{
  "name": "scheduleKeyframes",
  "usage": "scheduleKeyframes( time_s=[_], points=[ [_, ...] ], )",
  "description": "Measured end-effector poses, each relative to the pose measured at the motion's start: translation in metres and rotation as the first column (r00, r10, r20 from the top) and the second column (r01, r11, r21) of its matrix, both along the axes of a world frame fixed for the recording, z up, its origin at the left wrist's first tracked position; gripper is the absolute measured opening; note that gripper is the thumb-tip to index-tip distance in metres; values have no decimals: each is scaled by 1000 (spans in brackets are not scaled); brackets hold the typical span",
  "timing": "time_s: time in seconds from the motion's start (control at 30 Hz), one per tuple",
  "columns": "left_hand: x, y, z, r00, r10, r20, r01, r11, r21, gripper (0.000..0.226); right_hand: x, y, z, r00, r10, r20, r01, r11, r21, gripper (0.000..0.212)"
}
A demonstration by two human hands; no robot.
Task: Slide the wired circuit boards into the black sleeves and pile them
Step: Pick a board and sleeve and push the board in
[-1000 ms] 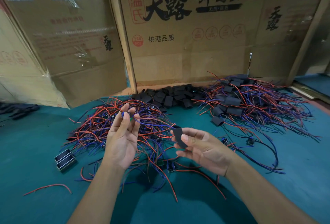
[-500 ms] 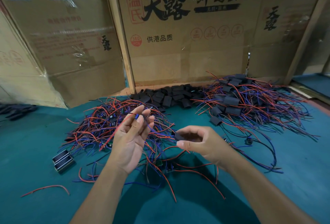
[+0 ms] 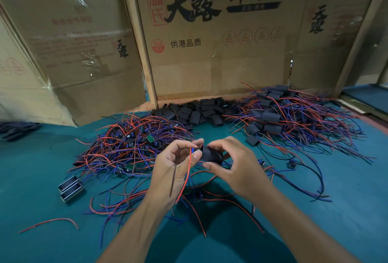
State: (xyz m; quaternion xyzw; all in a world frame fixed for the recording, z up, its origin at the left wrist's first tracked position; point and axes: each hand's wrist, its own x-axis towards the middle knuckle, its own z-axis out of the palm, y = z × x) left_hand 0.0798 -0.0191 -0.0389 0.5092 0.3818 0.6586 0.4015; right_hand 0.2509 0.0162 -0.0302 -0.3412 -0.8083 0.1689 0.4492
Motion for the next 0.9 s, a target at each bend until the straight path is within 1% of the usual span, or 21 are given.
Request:
scheduleKeyframes(
  time_s=[0.07, 0.13, 0.2, 0.27, 0.33, 0.4, 0.53, 0.63, 0.73, 0.83, 0.9],
  points=[
    [-2, 0, 1, 995, 72, -75, -71, 997, 22, 16, -1, -2, 2, 1000, -1, 3, 1, 999, 32, 33],
    [-4, 1, -1, 993, 76, -88, -73, 997, 31, 12, -2, -4, 4, 1000, -3, 6, 3, 999, 50, 31],
    [-3, 1, -2, 998, 38, -59, -37, 999, 16, 11, -3, -6, 4, 1000, -9, 10, 8, 999, 53, 30],
    [-1, 1, -3, 999, 9, 35, -8, 1000, -26, 13, -2, -7, 5, 1000, -16, 10, 15, 999, 43, 30],
    [-1, 2, -3, 997, -2, 82, 6, 999, -46, 17, -1, -7, 6, 1000, -26, 7, 26, 999, 45, 30],
    [-3, 3, -3, 998, -3, 58, 5, 999, -40, 16, -1, -7, 6, 999, -31, 11, 30, 998, 53, 30],
    [-4, 1, 0, 1000, -2, 15, 3, 1000, -26, 6, 0, -7, 6, 998, -25, 61, 21, 997, 70, 30],
    [-3, 0, 0, 1000, 10, -26, -11, 999, -39, 14, 0, -8, 4, 995, -20, 97, 14, 998, 64, 31],
    [0, -2, 0, 1000, -11, -20, 9, 997, -77, 17, 0, -6, 4, 994, -20, 108, 13, 998, 67, 33],
    [-1, -3, -1, 1000, -29, -8, 28, 996, -82, 18, 0, -5, 3, 992, -2, 124, -7, 997, 73, 34],
    [-2, -3, -1, 999, -33, 2, 33, 995, -93, 15, -1, -5, 2, 992, 4, 125, -13, 998, 68, 35]
  ],
)
